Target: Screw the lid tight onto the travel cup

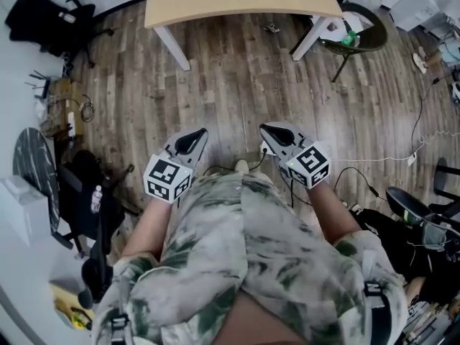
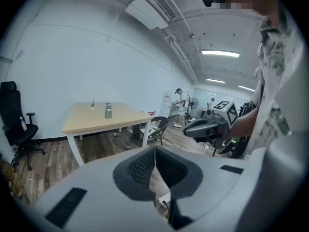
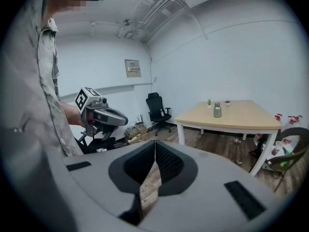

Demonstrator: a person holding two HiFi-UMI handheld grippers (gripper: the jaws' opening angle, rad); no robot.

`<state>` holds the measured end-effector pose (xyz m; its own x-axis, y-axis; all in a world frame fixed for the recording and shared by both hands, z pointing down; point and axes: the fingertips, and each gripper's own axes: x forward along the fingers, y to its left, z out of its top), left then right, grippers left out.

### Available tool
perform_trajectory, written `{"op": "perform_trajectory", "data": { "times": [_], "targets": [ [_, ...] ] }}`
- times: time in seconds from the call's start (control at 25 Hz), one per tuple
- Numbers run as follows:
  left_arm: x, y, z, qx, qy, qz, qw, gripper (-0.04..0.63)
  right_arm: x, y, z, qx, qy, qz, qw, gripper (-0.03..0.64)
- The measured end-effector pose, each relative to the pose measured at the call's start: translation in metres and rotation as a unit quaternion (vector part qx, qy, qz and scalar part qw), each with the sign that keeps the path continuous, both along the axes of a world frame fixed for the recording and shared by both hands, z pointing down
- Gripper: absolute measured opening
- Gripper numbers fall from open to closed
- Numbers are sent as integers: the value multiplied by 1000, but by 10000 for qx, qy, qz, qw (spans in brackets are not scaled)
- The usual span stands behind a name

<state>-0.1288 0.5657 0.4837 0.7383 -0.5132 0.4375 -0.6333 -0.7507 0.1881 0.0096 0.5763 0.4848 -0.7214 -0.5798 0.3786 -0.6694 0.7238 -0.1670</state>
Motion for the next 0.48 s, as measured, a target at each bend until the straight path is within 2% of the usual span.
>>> {"op": "perform_trajectory", "data": {
  "times": [0.08, 0.28, 0.4, 0.48],
  "targets": [
    [11, -4, 1, 18, -4, -19, 10000, 25, 10, -5, 2, 35, -18, -13, 10000, 37],
    [34, -17, 6, 44, -79, -123, 9999, 28, 36, -23, 6, 87, -116, 64, 9999, 177],
    [39, -24, 8, 43, -128, -242, 9996, 34, 48, -34, 3, 186, -138, 195, 9995, 235],
    [39, -32, 8, 29, -133, -299, 9995, 113, 55, -43, -1, 287, -173, 339, 9989, 285]
  ]
}}
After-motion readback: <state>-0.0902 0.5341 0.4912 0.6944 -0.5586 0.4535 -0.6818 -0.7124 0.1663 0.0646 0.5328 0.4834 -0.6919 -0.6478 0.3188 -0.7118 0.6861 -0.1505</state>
